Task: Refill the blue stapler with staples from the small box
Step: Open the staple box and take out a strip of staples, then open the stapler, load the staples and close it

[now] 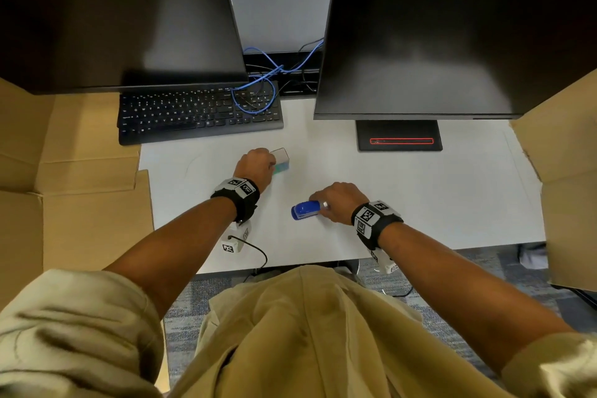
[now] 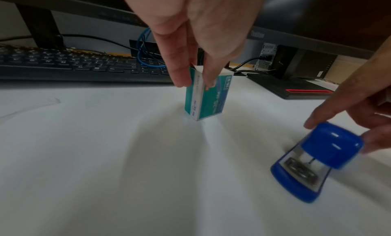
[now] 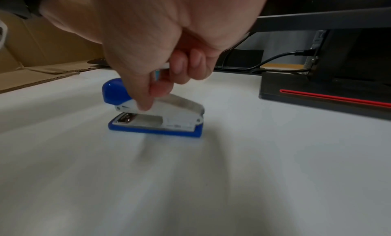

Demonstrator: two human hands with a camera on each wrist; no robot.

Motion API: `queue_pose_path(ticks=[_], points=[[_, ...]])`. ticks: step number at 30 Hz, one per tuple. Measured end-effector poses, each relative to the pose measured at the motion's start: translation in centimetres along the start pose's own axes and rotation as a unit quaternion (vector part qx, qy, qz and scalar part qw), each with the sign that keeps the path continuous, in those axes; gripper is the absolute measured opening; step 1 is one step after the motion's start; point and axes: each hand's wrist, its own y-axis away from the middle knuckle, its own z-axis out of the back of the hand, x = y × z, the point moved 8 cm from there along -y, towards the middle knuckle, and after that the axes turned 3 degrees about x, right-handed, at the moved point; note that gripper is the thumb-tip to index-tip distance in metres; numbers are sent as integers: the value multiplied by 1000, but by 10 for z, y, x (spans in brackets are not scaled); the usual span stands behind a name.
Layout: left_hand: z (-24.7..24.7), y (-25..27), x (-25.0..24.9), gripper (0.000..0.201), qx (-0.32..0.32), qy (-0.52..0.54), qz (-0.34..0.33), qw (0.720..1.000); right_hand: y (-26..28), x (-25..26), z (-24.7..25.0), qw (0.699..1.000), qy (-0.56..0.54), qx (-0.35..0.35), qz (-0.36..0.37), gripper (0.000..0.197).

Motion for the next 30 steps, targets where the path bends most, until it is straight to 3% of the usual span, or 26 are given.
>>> queue_pose_path(ticks=[7, 10, 14, 18, 23, 25, 27, 30], points=[[12, 5, -1, 25, -3, -64, 4, 998, -6, -18, 7, 997, -35, -46, -55, 50], [10, 15, -22, 26, -26, -46, -64, 997, -6, -25, 7, 992, -82, -60, -76, 55], [-22, 30, -61, 25, 81, 5, -169, 982, -8, -34, 9, 972, -188, -93, -109, 58], [-59, 33, -81, 54, 173, 53, -135, 974, -7, -40, 7, 950, -264, -117, -119, 61], [-80, 25, -98, 77, 229, 0, -150, 962, 0, -51, -8, 938, -299, -97, -145, 68], [-81, 23, -102, 69, 237, -58, -180, 953, 5, -54, -18, 940, -299, -77, -144, 68], [-78, 20, -105, 49, 224, -102, -203, 948, 9, -54, -25, 941, -302, -58, -144, 70], [-75, 17, -110, 36, 213, -93, -211, 950, 9, -54, -25, 939, -304, -48, -155, 84]])
